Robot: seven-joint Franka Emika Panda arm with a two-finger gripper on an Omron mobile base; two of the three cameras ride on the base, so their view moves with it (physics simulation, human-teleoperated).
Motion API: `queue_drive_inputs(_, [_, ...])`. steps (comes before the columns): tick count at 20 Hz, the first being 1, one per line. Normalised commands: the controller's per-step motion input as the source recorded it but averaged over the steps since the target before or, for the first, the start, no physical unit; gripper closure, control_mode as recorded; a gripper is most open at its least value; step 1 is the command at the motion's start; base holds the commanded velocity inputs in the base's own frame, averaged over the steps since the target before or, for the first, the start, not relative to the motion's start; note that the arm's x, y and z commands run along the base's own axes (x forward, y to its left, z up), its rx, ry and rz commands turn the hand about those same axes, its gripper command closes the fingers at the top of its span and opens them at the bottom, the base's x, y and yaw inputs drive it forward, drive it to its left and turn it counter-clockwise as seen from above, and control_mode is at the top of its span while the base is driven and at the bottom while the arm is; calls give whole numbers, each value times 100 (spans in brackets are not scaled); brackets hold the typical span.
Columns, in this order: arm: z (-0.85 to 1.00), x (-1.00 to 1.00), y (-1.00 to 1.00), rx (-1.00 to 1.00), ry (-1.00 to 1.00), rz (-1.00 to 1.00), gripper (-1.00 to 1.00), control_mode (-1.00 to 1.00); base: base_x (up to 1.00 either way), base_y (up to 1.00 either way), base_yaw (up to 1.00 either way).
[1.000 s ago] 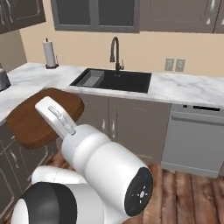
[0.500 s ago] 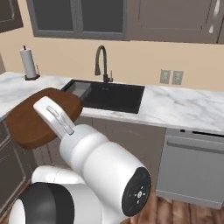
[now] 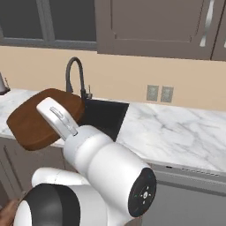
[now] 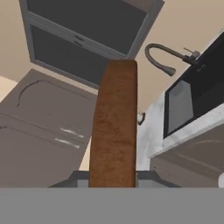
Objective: Move the cutting board and knife to the sink. Then move spray from the shelves to the counter.
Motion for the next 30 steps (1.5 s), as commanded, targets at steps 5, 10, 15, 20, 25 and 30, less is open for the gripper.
queue_drive_inputs(5, [0,0,0,0,0,0,100,100,54,-5,0])
queue_drive_inputs(10, [0,0,0,0,0,0,100,100,5,-1,0])
queue_drive_inputs(15, [-29,38,0,0,4,2,100,-100,9,0,1])
queue_drive_inputs(20, [-67,100,-8,0,22,14,100,-100,0,0,0])
queue_drive_inputs(25, [-66,100,-28,0,26,18,100,-100,0,0,0])
queue_drive_inputs(30, [-37,100,-2,1,13,15,100,-100,0,0,0])
